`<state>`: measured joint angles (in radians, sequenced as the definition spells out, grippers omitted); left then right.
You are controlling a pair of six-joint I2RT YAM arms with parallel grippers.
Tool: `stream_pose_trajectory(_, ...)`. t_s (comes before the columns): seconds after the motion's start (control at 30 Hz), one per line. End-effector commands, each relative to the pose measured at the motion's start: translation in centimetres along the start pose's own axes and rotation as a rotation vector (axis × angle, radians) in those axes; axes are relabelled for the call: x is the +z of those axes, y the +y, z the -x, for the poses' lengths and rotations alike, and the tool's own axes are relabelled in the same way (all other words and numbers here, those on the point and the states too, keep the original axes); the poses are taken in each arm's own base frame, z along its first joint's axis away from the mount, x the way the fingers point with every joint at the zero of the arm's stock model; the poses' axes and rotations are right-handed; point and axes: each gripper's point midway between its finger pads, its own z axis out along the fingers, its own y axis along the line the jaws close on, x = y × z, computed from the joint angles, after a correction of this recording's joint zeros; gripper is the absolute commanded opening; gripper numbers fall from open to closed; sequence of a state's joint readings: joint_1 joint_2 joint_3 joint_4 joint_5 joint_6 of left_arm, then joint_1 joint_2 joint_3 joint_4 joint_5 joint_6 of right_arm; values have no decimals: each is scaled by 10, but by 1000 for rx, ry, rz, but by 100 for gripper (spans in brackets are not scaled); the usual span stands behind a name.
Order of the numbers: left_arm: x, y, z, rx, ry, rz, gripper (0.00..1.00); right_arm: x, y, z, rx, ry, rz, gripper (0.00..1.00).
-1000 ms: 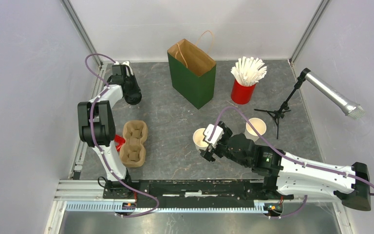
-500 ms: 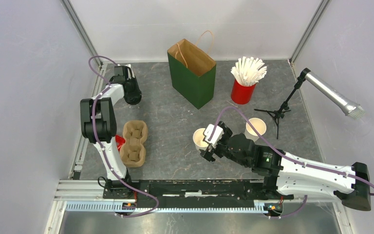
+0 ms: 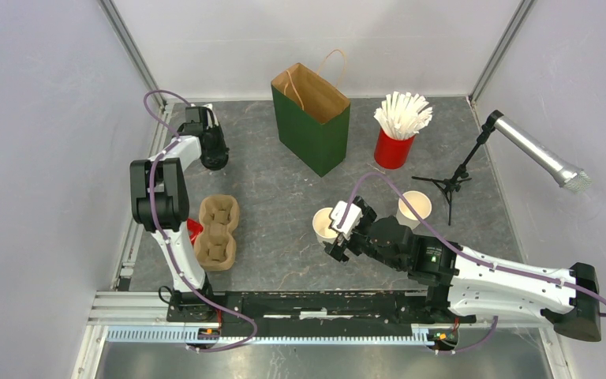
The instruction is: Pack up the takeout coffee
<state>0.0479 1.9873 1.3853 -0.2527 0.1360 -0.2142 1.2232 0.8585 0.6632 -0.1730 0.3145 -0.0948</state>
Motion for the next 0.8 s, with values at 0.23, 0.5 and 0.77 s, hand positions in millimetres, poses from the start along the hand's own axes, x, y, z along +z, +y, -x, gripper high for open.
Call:
stream_pose_trajectory(0.23, -27, -14, 38, 34, -77, -12, 2, 0, 1, 11, 10, -49, 6, 98)
stream_pose_trajectory(0.5, -34, -13, 37, 31, -75, -4, 2, -1, 1, 12, 13, -58, 8, 98)
stream_pose_trajectory(0.77, -45, -19, 42, 40, -91, -11, 2, -1, 1, 12, 14, -61, 9, 98)
